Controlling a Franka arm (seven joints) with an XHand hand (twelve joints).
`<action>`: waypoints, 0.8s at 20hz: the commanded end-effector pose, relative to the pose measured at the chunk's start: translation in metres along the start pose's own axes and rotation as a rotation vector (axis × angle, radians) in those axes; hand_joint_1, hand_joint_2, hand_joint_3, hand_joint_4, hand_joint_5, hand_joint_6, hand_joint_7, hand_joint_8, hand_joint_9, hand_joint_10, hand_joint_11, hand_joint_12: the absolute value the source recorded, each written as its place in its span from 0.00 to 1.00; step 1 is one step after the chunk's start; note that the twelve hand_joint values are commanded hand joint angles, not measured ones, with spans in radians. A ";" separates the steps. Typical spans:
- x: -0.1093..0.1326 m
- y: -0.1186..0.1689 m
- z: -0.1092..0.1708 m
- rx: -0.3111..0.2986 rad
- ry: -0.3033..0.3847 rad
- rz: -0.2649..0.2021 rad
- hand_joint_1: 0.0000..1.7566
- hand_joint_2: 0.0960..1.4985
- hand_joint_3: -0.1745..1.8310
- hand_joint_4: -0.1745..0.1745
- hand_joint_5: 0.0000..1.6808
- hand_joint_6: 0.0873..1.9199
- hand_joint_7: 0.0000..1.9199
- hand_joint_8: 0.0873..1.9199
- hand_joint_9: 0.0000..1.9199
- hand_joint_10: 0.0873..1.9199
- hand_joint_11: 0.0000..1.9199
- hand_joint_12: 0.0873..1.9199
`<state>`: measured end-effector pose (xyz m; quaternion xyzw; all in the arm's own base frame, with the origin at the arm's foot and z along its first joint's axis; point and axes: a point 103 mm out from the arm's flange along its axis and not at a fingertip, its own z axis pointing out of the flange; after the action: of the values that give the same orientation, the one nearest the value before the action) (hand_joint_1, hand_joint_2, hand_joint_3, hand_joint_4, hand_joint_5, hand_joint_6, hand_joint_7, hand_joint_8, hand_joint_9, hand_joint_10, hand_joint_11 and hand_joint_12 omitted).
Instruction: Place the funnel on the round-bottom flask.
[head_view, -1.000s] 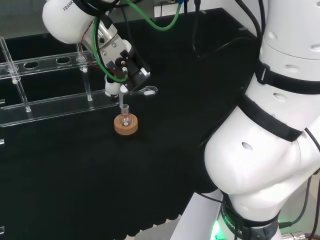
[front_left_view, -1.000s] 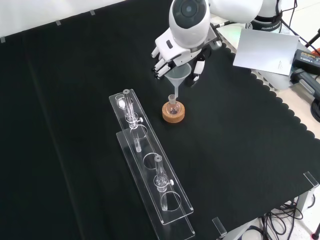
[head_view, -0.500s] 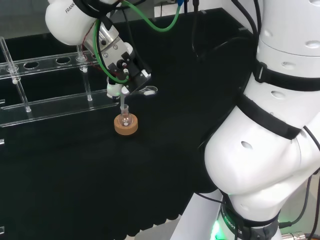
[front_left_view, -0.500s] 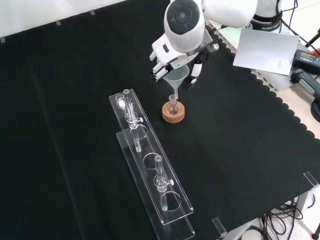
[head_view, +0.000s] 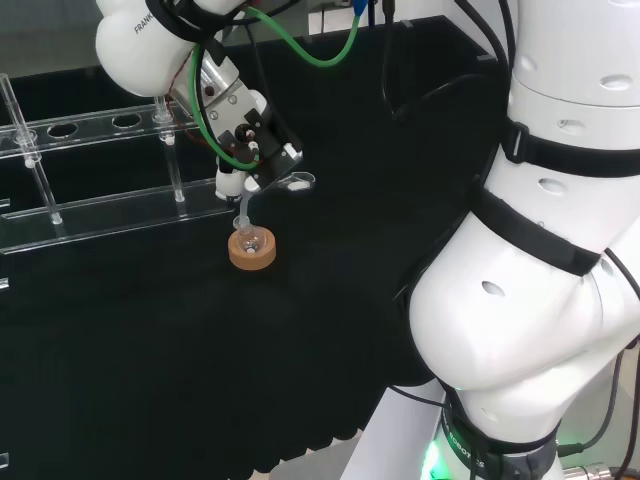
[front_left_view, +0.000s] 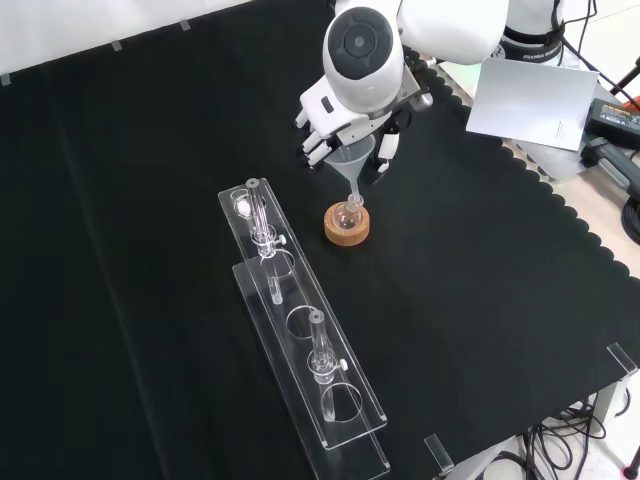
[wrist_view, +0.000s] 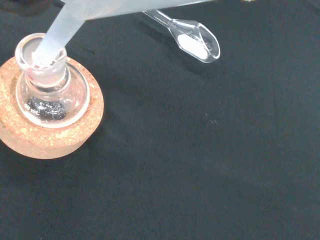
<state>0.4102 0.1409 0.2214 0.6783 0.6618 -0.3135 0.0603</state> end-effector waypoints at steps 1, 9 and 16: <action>-0.002 0.002 -0.002 -0.014 0.002 -0.003 0.47 0.46 0.36 0.40 0.49 0.37 0.47 0.36 0.64 0.20 0.45 0.58; -0.005 0.003 0.003 -0.028 -0.017 0.000 0.47 0.46 0.36 0.40 0.49 0.37 0.47 0.36 0.64 0.20 0.45 0.58; -0.003 0.004 0.006 -0.026 -0.021 -0.003 0.47 0.46 0.36 0.40 0.49 0.37 0.46 0.36 0.64 0.20 0.45 0.58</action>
<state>0.4127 0.1347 0.2174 0.6733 0.6660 -0.3122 0.0754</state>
